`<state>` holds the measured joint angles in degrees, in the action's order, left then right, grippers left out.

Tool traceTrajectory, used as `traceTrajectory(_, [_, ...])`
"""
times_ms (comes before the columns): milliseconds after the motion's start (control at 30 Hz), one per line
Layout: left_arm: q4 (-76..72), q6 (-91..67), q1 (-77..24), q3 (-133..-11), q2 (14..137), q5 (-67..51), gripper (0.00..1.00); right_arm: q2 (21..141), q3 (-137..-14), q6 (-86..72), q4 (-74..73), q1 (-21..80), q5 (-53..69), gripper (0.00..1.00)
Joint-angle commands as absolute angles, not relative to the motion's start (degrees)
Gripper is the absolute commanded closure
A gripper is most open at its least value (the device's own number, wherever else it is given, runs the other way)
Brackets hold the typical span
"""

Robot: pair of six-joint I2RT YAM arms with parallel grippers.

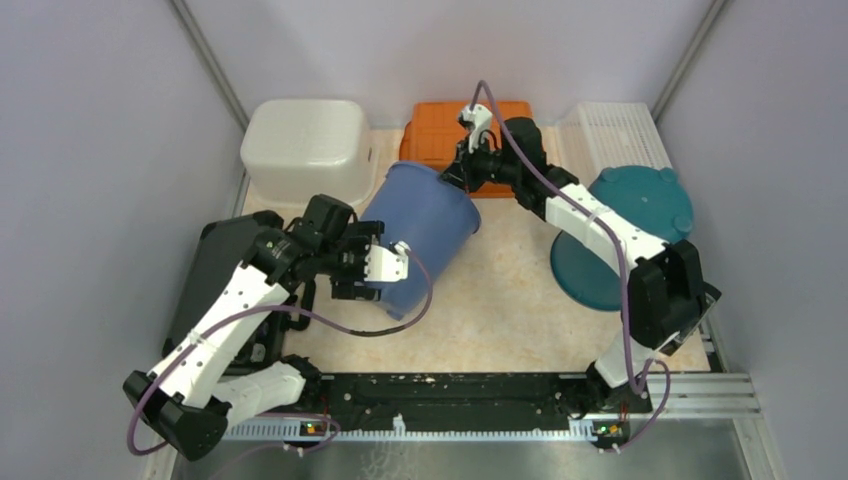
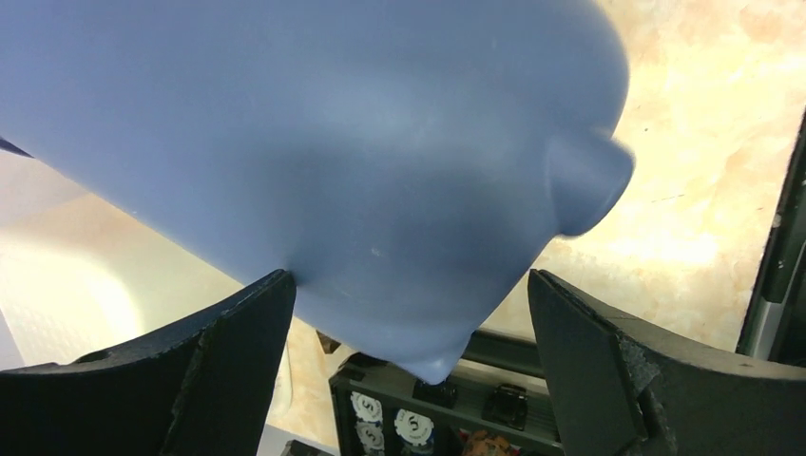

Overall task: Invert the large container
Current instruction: Turn the container upside down at the center of the board.

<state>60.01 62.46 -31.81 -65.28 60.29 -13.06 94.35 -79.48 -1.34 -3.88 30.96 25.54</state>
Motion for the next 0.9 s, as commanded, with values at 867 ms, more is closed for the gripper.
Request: traceTrajectory(867, [50.2,45.7,-31.2,-77.6,61.3,-7.1,0.01,100.5,-80.2,-18.6,-14.2,14.5,37.9,1.00])
